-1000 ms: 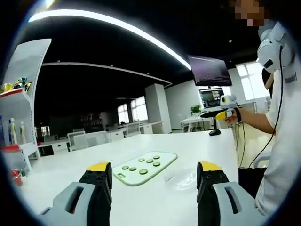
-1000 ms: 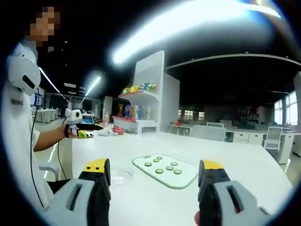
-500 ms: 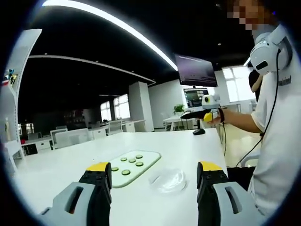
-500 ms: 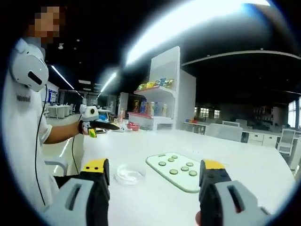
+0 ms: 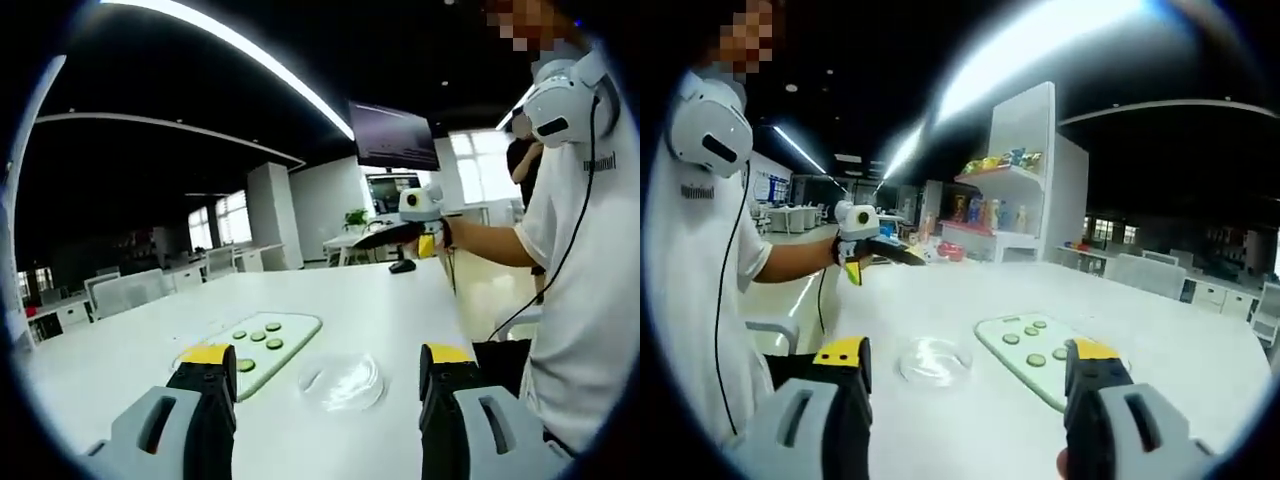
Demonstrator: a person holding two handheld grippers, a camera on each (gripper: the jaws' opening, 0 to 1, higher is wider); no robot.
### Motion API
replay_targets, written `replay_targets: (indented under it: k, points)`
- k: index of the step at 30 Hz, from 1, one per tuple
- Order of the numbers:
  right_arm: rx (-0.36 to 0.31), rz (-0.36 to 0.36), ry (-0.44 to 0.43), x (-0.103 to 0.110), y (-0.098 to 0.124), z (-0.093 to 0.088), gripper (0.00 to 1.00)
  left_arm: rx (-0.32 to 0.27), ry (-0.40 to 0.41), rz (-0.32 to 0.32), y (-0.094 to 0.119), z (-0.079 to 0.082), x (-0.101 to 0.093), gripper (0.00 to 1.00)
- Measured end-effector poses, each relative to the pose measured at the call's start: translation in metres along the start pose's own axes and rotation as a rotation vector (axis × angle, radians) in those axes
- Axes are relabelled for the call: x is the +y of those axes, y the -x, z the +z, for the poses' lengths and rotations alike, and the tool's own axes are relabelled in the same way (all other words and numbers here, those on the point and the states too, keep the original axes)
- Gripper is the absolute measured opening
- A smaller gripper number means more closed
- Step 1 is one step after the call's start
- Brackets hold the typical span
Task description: Open the petri dish lid, add cucumber slices into the petri dish, and close the lid
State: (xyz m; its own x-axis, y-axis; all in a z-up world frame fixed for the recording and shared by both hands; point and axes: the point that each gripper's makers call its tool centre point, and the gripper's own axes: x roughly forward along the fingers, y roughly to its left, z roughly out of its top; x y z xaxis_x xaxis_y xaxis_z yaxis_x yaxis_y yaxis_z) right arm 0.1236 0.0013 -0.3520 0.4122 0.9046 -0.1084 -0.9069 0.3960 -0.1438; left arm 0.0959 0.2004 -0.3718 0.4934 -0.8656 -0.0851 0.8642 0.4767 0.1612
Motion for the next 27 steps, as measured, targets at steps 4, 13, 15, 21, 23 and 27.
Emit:
replay_targets:
  k: [4, 13, 15, 21, 23, 27]
  points:
    - [0.018, 0.040, 0.008, 0.006, -0.010, -0.003, 0.79, 0.011, 0.000, -0.032, -0.007, -0.004, -0.003, 0.75]
    - [0.084, 0.124, 0.023, 0.017, -0.034, -0.019, 0.79, 0.059, 0.006, -0.098, -0.025, -0.022, -0.005, 0.75]
    - [0.094, 0.134, 0.025, 0.018, -0.040, -0.022, 0.79, 0.069, 0.007, -0.114, -0.029, -0.026, -0.006, 0.75]
    - [0.129, 0.181, 0.041, 0.024, -0.054, -0.029, 0.80, 0.109, 0.012, -0.139, -0.039, -0.036, -0.007, 0.75]
    - [0.142, 0.199, 0.049, 0.027, -0.058, -0.031, 0.80, 0.119, 0.008, -0.152, -0.040, -0.038, -0.010, 0.75]
    - [0.164, 0.225, 0.058, 0.031, -0.065, -0.036, 0.80, 0.141, 0.003, -0.172, -0.043, -0.044, -0.013, 0.75]
